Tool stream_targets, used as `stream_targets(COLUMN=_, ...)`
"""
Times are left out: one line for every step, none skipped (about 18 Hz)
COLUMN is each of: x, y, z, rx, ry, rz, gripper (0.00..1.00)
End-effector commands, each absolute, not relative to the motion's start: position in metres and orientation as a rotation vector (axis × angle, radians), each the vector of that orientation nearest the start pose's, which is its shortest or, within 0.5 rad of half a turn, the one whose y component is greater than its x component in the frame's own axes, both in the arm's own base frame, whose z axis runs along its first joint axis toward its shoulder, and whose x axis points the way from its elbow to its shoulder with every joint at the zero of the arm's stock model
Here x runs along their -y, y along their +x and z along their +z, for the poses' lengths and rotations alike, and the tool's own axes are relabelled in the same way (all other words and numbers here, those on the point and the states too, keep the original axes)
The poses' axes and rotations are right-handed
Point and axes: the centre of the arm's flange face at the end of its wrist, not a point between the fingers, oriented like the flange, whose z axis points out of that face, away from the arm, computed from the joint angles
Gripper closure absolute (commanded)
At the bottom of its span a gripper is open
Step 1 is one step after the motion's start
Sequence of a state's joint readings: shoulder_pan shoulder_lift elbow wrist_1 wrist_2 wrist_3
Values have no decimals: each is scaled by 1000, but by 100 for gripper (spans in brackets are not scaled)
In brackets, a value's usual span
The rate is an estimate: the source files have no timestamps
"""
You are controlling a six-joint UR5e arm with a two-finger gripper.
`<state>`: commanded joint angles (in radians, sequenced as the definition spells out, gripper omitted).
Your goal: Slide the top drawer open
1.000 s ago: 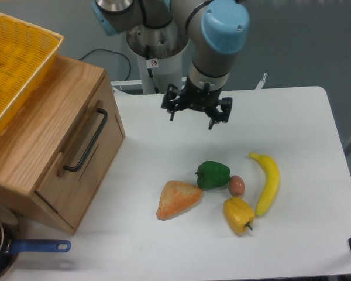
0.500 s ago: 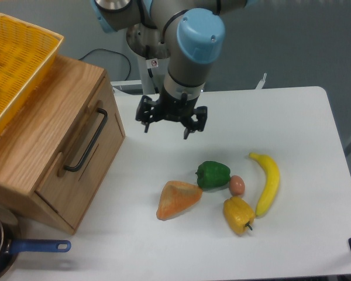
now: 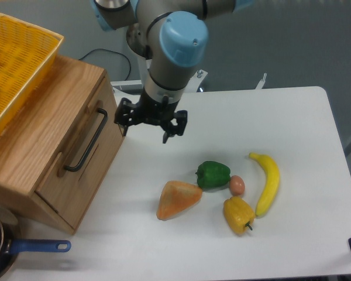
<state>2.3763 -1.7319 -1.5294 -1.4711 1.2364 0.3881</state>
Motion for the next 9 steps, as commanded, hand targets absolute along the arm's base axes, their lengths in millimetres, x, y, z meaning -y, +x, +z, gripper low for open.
stream_targets(x=-508, y=-283, z=437, rx=605, ry=-2881, rz=-432, gripper=0)
stream_targets(x=-509, y=-281, z=435, rx=604, ry=-2885, rz=-438, gripper=0)
stream_targets(x=-510, y=-278, z=435, rx=600, ry=-2888, rz=-437, gripper=0)
stream_targets(x=-510, y=-278, z=434, rx=601, ry=-2889, rz=-438, gripper=0)
stream_targets(x=-512, y=-275, z=435, rx=598, ry=-2890, rz=-438, gripper=0)
stream_targets(x=-514, y=-270, z=435, rx=599, ry=-2892, rz=-441, gripper=0)
stream_targets(x=-516, y=-267, z=435, rx=599, ry=-2894, rz=-442, gripper=0)
stream_targets(x=-517, y=-266, z=434, rx=602, ry=-2895, rz=-444, gripper=0)
stream_targets(x=-517, y=-266, z=434, rx=600, ry=-2896, rz=-445, gripper=0)
